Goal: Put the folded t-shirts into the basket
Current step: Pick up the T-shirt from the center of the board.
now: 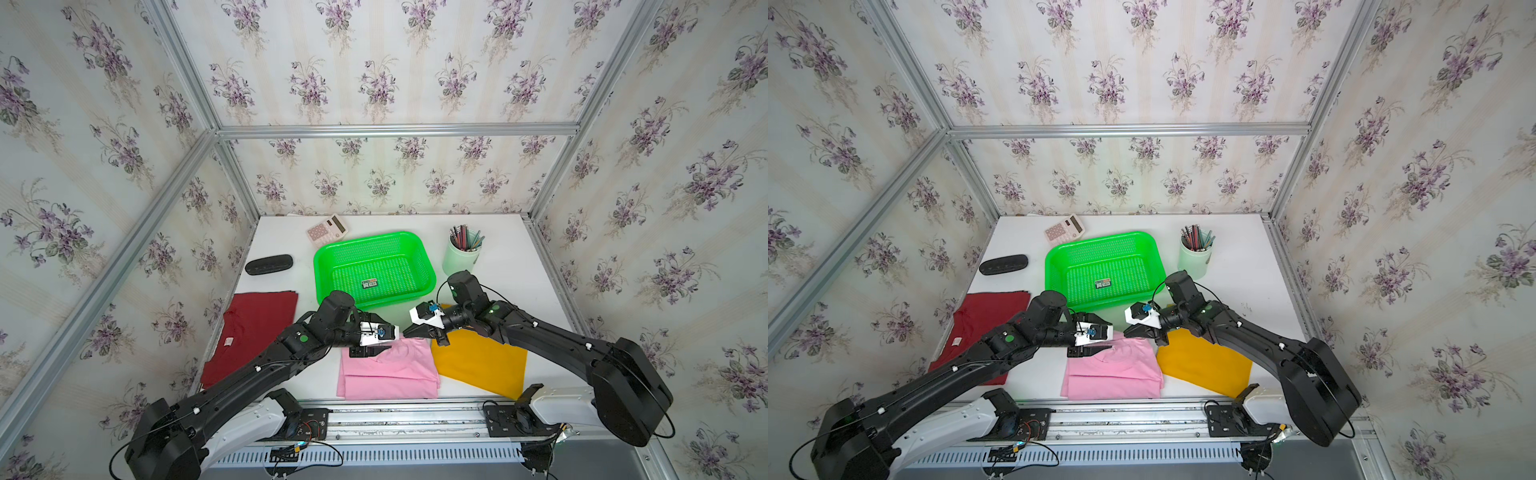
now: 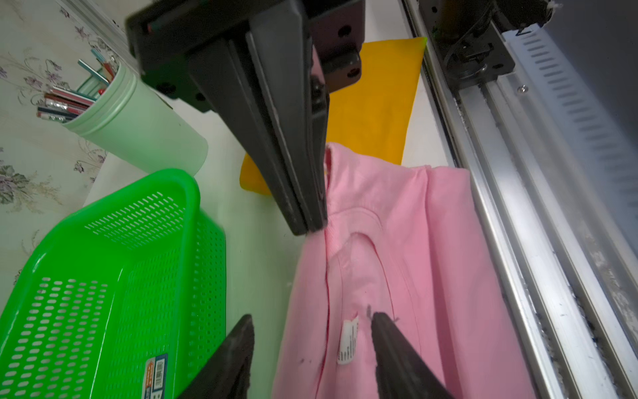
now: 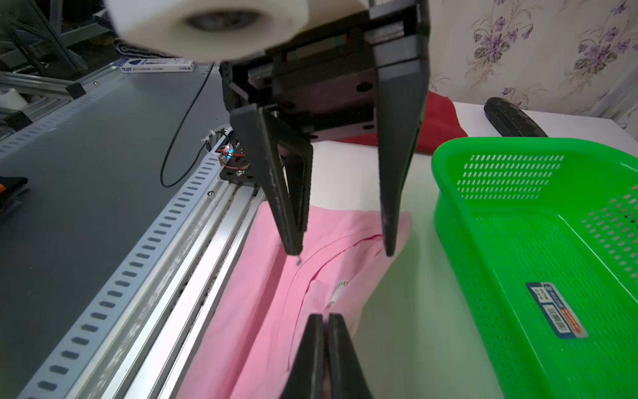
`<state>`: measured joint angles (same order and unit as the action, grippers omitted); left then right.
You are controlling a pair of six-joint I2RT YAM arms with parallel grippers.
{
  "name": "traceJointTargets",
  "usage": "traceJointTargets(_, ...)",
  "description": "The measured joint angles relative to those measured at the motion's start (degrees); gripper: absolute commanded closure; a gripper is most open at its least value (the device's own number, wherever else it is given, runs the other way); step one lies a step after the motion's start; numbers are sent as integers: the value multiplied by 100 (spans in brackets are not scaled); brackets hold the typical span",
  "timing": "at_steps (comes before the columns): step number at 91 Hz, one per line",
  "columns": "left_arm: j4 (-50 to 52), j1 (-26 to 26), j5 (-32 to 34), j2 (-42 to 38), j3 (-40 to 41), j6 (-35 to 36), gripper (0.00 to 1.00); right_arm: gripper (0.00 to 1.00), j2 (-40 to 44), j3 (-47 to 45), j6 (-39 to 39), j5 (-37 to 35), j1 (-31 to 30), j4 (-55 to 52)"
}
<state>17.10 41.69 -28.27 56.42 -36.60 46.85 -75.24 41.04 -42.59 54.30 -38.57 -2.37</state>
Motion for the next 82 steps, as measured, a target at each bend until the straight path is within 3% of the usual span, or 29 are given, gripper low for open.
traceJointTargets(26,944,-409,415,525,-197,529,41,100,245,-175,-184,-341,0,11)
traceJointTargets(48,907,-1099,509,769,-177,1239,40,100,341,-223,-282,-452,-7,9)
traceJointTargets(82,1047,-1342,719,1639,-455,1956,40,100,833,-420,-581,-522,-142,83)
